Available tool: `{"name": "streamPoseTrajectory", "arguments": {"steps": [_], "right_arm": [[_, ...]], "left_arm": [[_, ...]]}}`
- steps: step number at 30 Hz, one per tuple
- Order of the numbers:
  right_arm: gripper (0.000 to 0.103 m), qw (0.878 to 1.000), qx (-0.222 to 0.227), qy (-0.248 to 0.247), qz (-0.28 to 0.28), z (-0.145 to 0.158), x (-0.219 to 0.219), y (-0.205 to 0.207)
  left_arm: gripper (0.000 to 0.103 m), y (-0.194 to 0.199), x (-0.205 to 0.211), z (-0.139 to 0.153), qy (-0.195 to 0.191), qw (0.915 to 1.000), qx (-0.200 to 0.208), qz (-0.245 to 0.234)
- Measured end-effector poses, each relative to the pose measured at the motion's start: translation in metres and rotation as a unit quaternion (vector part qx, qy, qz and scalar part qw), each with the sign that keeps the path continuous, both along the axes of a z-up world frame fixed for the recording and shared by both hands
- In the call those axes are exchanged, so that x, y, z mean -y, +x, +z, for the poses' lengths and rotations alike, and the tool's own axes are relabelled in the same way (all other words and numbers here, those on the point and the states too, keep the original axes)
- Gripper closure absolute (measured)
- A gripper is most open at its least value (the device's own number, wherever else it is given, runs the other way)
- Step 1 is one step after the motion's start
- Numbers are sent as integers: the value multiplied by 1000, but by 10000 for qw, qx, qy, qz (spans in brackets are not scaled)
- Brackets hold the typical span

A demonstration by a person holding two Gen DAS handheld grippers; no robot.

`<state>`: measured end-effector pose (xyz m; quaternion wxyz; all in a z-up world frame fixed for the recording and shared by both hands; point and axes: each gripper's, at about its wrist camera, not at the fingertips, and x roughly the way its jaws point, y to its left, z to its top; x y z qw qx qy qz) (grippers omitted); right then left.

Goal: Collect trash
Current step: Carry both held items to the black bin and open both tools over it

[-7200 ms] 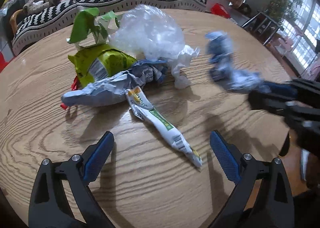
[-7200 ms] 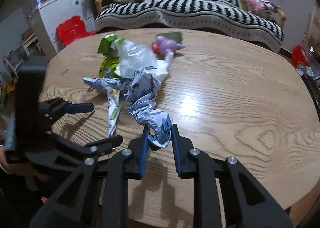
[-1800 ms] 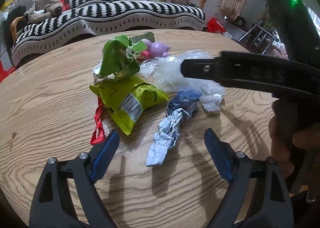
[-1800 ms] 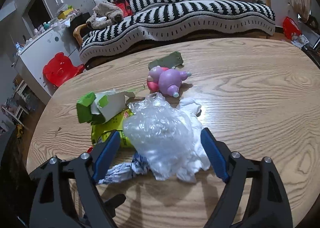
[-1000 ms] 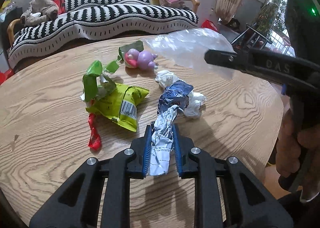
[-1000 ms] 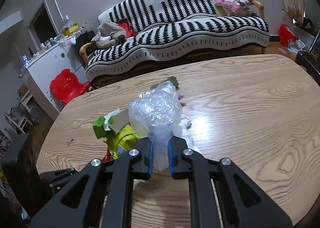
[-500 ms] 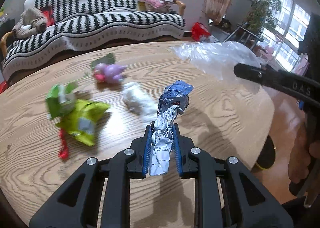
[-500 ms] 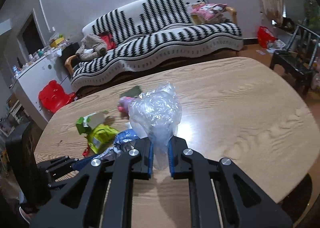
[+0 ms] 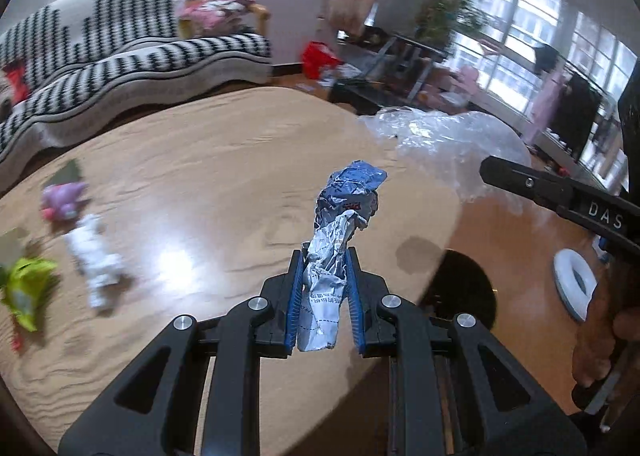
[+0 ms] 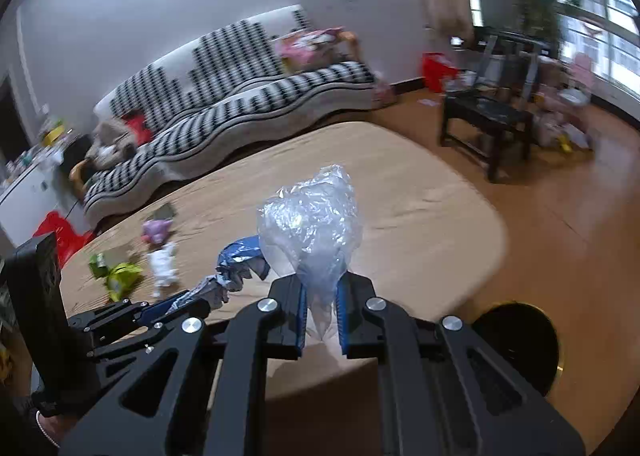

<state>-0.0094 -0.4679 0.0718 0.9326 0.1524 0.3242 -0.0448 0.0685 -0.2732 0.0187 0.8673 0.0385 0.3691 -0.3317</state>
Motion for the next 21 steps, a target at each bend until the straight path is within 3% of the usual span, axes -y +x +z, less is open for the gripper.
{"name": "streamPoseTrajectory", "arguments": {"steps": [14, 21], "right_arm": [[90, 9852, -389, 225, -1651, -35, 140, -90], [90, 9631, -1393, 311, -2281, -79, 179, -106]], "left_arm": [[83, -39, 133, -34, -27, 9944, -244, -1026], [83, -49, 172, -60, 191, 9903, -411, -1311]]}}
